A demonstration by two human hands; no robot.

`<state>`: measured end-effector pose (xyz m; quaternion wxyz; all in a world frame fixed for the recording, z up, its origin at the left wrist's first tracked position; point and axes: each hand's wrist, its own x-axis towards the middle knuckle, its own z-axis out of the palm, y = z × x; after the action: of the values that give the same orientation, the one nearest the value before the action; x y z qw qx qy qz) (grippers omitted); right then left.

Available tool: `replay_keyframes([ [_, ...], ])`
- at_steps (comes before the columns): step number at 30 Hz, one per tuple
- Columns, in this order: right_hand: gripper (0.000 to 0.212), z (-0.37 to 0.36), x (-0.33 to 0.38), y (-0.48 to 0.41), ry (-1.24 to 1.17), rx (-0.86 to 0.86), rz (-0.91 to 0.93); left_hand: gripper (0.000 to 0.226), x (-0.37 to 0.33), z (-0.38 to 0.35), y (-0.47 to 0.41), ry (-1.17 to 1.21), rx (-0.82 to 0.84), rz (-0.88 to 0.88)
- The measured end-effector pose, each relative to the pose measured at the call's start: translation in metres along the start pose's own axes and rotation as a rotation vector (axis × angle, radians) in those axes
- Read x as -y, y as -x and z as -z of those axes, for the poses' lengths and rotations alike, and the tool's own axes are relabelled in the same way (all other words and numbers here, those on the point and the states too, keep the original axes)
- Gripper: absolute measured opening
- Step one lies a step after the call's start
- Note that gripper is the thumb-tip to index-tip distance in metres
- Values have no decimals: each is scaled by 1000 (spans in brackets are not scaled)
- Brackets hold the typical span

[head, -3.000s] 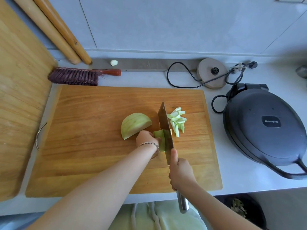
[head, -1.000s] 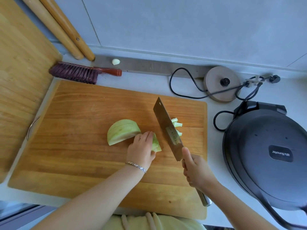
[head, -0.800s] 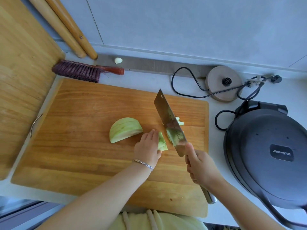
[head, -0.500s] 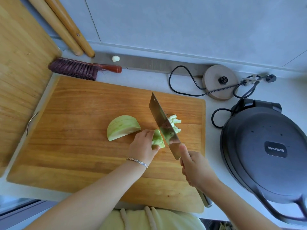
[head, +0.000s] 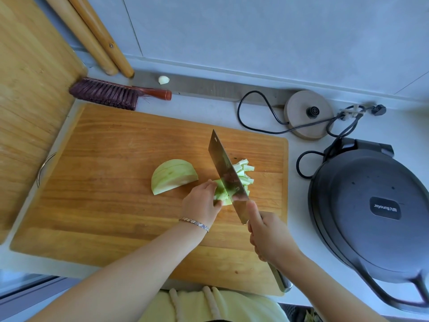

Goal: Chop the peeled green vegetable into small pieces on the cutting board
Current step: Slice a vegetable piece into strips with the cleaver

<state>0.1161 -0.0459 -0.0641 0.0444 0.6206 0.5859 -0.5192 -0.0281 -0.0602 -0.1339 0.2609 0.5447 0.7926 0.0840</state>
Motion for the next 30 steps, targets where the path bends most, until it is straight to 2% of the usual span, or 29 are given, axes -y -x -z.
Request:
replay_keyframes([
  [12,55,-19,0,-7,217,-37,-39,43,-1,-3,-1,13,-4,21],
  [19,53,-33,-16,-26,104,-75,7,49,2,-5,1,52,-21,16],
  [24,51,-10,-15,-27,-224,-3,-64,48,5,-5,6,183,-80,84],
  [30,52,1,-12,-11,-163,-4,-12,43,1,-2,4,177,-90,118],
])
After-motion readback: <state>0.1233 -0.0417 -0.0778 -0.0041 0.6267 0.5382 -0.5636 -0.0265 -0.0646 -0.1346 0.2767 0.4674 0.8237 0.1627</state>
